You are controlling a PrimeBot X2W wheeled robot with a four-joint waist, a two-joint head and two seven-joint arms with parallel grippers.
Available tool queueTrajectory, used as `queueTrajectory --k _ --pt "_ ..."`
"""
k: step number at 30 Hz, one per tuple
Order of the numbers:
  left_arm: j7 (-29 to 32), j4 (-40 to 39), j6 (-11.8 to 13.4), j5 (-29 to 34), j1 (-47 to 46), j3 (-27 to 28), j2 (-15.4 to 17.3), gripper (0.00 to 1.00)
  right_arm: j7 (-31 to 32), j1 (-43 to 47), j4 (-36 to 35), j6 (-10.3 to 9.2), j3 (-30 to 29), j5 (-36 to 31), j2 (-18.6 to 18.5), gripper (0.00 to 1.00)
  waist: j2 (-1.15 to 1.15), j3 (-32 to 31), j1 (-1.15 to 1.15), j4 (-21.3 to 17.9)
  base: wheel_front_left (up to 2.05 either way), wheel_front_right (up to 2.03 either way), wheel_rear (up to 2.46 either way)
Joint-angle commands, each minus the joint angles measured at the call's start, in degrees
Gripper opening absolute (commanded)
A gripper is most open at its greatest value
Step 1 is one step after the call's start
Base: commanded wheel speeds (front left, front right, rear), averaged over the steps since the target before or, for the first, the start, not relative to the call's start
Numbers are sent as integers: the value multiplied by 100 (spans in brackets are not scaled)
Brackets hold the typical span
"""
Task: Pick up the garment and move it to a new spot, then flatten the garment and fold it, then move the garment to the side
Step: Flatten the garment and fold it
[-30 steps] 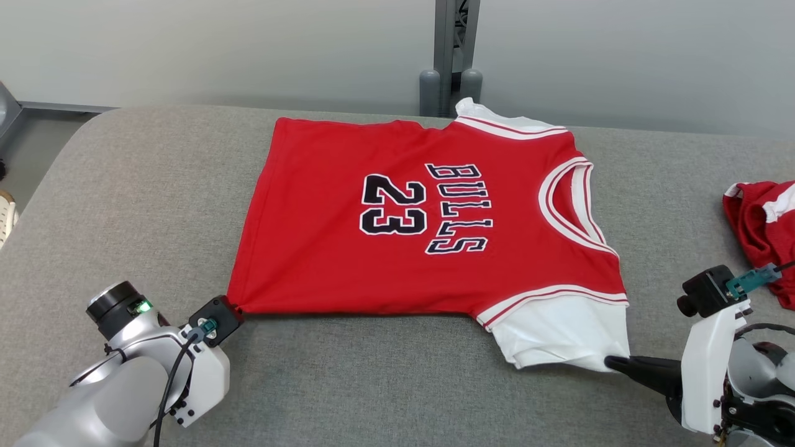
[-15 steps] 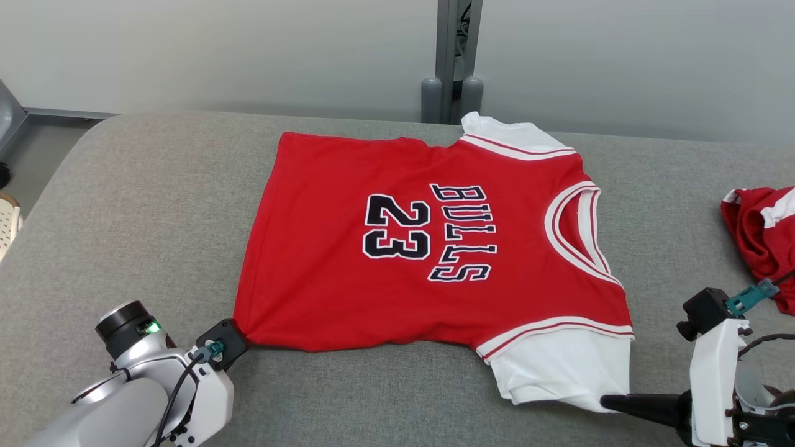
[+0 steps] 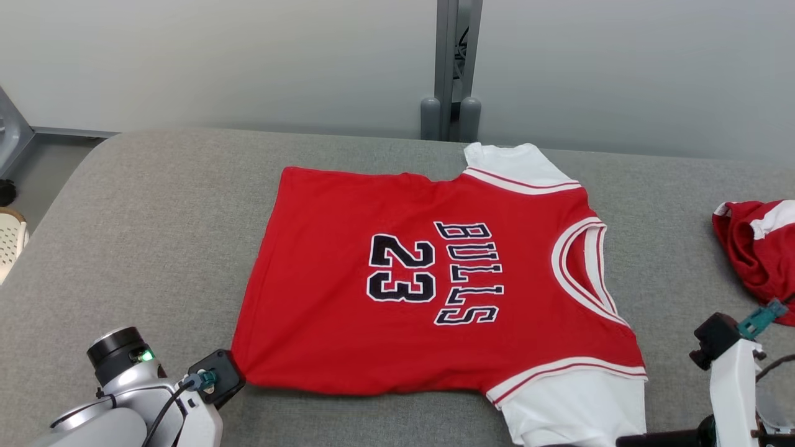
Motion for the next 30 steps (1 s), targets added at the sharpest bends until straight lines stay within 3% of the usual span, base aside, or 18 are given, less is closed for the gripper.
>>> queueTrajectory --k 1,9,20,30 --pt "91 -150 -2 -83 117 -32 139 0 73 126 -88 1 24 75 -59 0 0 -47 0 5 0 0 0" --pt "569 -949 -3 -360 310 -117 642 0 327 432 -537 1 51 108 -345 0 0 -238 0 0 0 0 0" --pt "1355 -1706 -3 -854 630 -167 1027 0 449 800 -927 1 63 72 -625 0 0 -261 0 -14 0 0 0" --pt "1499 -1789 -4 -1026 494 -165 1070 0 51 608 -795 1 59 137 -411 0 0 -285 0 -49 0 0 0"
